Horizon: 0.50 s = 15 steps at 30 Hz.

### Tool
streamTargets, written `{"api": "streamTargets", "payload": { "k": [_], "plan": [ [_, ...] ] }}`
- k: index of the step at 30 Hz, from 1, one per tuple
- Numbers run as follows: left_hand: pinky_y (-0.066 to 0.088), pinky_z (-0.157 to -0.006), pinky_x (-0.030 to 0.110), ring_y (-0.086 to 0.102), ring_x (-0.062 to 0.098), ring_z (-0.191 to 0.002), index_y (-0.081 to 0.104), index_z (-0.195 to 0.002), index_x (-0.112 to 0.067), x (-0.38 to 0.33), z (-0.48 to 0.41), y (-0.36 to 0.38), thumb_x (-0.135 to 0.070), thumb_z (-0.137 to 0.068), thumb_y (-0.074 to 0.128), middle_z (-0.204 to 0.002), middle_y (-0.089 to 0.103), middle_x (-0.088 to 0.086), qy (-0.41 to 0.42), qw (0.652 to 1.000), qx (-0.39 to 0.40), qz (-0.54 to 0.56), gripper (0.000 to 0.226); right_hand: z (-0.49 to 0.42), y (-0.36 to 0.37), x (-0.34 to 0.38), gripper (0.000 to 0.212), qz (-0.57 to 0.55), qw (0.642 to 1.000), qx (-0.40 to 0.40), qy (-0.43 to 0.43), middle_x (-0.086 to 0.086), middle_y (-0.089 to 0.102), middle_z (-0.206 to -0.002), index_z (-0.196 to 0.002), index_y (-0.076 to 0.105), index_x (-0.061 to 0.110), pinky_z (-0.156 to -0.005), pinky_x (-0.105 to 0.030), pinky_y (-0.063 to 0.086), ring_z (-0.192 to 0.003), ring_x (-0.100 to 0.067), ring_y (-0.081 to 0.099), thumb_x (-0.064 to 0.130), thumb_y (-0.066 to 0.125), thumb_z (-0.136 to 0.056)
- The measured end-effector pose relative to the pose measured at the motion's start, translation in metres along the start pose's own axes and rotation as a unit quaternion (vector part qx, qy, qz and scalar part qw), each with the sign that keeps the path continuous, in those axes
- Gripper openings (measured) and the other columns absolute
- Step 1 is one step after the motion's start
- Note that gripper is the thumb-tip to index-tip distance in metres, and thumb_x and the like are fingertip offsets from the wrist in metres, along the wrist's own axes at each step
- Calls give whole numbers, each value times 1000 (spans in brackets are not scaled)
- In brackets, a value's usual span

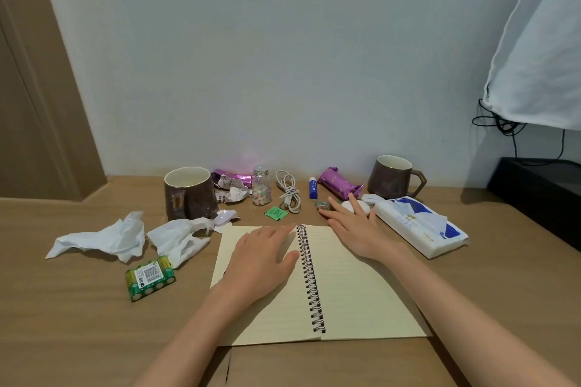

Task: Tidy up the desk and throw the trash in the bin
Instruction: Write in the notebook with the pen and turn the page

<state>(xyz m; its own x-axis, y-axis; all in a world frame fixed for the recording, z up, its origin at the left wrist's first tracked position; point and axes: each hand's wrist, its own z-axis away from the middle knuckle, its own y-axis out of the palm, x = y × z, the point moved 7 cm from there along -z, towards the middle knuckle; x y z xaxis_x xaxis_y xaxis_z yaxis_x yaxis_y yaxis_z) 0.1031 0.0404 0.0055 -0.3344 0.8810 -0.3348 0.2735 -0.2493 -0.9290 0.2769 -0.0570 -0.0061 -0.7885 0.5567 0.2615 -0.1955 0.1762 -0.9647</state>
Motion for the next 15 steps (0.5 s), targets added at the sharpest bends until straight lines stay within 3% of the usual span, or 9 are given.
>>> {"api": "streamTargets", "payload": {
  "k": [4,8,10,12,15],
  "plan": [
    [35,-103,34,38,17,-128,35,-141,-31,11,6,-15,-46,-90,51,-137,48,-5,-29,998,-57,27,56,14,-13,4,40,5,999,-47,-25,13,10,-161,-142,35,43,-116,-59,-2,-148,-22,-11,38,31,-102],
    [39,-101,35,41,18,-123,43,-134,-25,26,15,-22,-48,-87,55,-131,51,-3,-74,995,-66,12,53,51,-29,13,37,-33,993,-94,-61,16,33,-152,-137,42,42,-117,-40,22,-144,-12,20,39,40,-100],
    [41,-98,35,42,19,-120,47,-127,-24,32,20,-21,-47,-88,54,-127,52,-2,-90,994,-58,9,47,69,-28,12,38,-48,994,-77,-56,17,38,-148,-137,43,40,-114,-34,29,-139,-6,30,40,40,-99],
    [44,-91,33,46,18,-110,52,-118,-23,34,25,-21,-45,-90,52,-116,54,-1,-89,994,-54,12,36,81,-16,6,41,-40,998,-25,-39,15,31,-154,-141,37,44,-118,-37,22,-143,-10,22,46,36,-99],
    [48,-82,32,51,13,-93,55,-104,-22,32,28,-21,-37,-93,51,-101,56,-3,-67,996,-47,37,18,89,6,0,45,9,998,57,-12,15,7,-160,-143,16,57,-120,-47,0,-149,-20,-3,56,20,-98]
  ]
}}
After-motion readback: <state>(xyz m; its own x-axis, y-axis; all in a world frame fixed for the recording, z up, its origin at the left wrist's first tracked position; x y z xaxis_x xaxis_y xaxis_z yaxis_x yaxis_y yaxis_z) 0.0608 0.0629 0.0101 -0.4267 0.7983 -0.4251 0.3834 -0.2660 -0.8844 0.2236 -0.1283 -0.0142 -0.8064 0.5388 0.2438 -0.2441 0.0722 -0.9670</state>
